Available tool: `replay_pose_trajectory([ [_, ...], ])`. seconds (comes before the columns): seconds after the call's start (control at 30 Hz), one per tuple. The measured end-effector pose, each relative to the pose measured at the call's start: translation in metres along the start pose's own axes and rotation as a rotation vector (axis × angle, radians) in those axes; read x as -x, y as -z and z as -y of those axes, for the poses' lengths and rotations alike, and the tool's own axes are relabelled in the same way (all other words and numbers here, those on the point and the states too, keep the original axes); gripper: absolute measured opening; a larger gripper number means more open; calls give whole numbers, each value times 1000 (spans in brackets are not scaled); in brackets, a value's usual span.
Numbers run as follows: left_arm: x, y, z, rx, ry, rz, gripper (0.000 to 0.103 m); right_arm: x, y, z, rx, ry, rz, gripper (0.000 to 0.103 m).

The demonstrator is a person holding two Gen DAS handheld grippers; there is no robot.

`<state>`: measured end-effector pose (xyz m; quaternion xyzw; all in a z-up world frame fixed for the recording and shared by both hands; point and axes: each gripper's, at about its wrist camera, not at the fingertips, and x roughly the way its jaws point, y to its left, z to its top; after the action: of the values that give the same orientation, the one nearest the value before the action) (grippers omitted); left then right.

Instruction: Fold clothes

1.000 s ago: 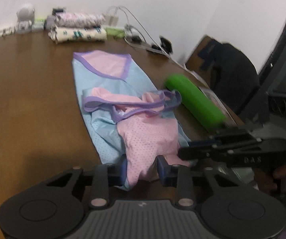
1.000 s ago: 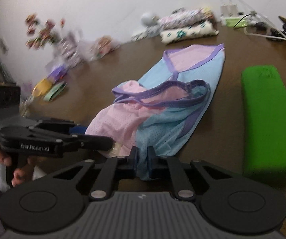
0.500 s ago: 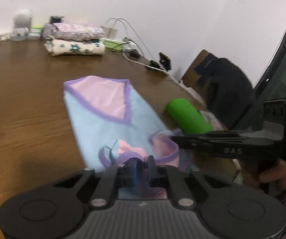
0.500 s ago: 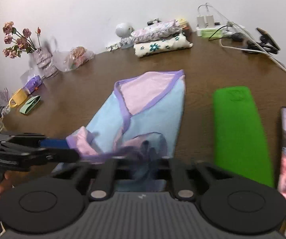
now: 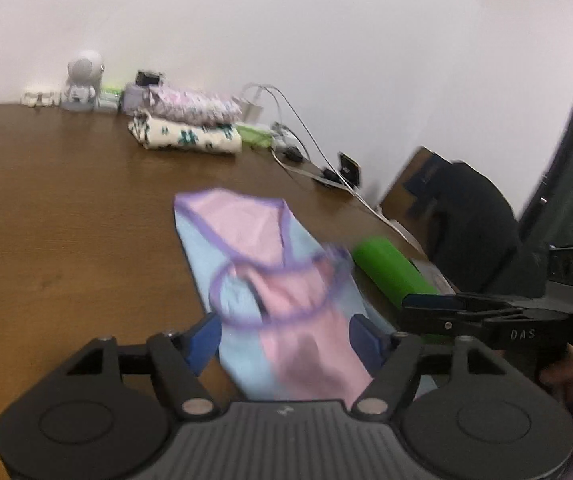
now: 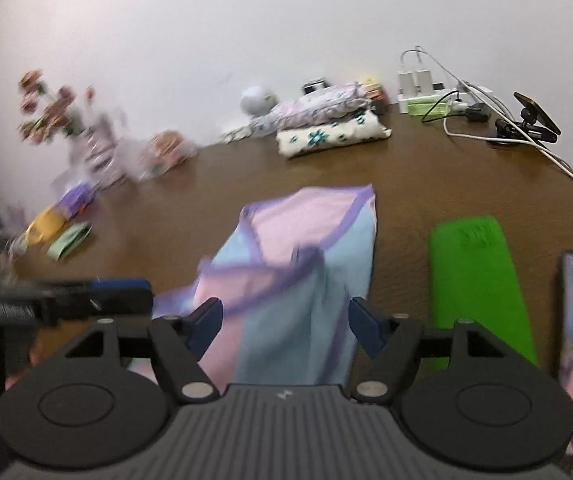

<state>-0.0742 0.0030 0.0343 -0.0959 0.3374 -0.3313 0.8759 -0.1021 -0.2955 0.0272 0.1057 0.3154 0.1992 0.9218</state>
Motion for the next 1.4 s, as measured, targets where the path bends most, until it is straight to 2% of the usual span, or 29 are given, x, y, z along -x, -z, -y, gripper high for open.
replay_pose_trajectory([
  [0.13,15,26,6,48,57,-19,70,22,24,-2,22,-31,-24,66],
  [0.2,12,32,11,45,60,-14,70,23,28,-3,20,-27,-33,61],
  [0.27,5,33,16,40,46,-23,64,18,30,-4,16,-10,-46,54],
  [0.3,1,33,18,33,31,-39,53,15,30,-5,15,-2,-53,45],
  [0.33,-3,33,20,21,14,-59,44,13,31,-5,13,6,-59,31],
  [0.37,-5,34,20,12,4,-71,30,10,31,-6,11,14,-65,23],
  [0.4,-6,34,20,8,0,-75,24,10,32,-7,26,23,-74,11],
  [0.43,-6,35,20,6,-2,-74,24,9,33,-9,42,32,-83,5],
  [0.53,-6,33,17,18,-13,-50,26,13,33,-11,63,53,-104,5],
  [0.6,-8,28,14,27,-30,-43,41,14,31,-11,61,59,-98,6],
  [0.67,-11,21,10,27,-47,-40,49,15,26,-12,55,55,-69,10],
  [0.7,-13,16,9,13,-60,-33,49,15,23,-12,52,54,-54,17],
  [0.73,-16,12,8,3,-73,-29,49,11,19,-11,45,61,-39,31],
  [0.77,-19,7,7,-3,-86,-31,49,7,15,-10,37,70,-25,37],
  [0.9,-34,-8,1,11,-115,-44,47,-18,-3,-8,27,105,24,39],
  [0.93,-36,-9,1,8,-105,-45,46,-20,-4,-8,25,110,24,39],
  [0.97,-38,-11,0,4,-96,-46,38,-21,-5,-7,23,115,22,39],
  [1.0,-41,-12,-1,2,-86,-51,21,-22,-6,-7,21,121,21,35],
  [1.07,-47,-14,-3,5,-73,-67,9,-25,-8,-6,17,131,18,8],
  [1.1,-48,-16,-4,8,-73,-65,9,-26,-10,-6,15,137,16,3],
  [1.13,-49,-17,-5,12,-74,-63,8,-27,-11,-6,13,142,15,2],
  [1.33,-62,-21,-10,25,-94,-64,7,-37,-12,-1,3,177,-16,2],
  [1.37,-64,-20,-10,24,-108,-62,11,-40,-10,1,2,183,-30,2],
  [1.4,-64,-20,-9,23,-120,-58,20,-43,-9,2,2,190,-43,3],
])
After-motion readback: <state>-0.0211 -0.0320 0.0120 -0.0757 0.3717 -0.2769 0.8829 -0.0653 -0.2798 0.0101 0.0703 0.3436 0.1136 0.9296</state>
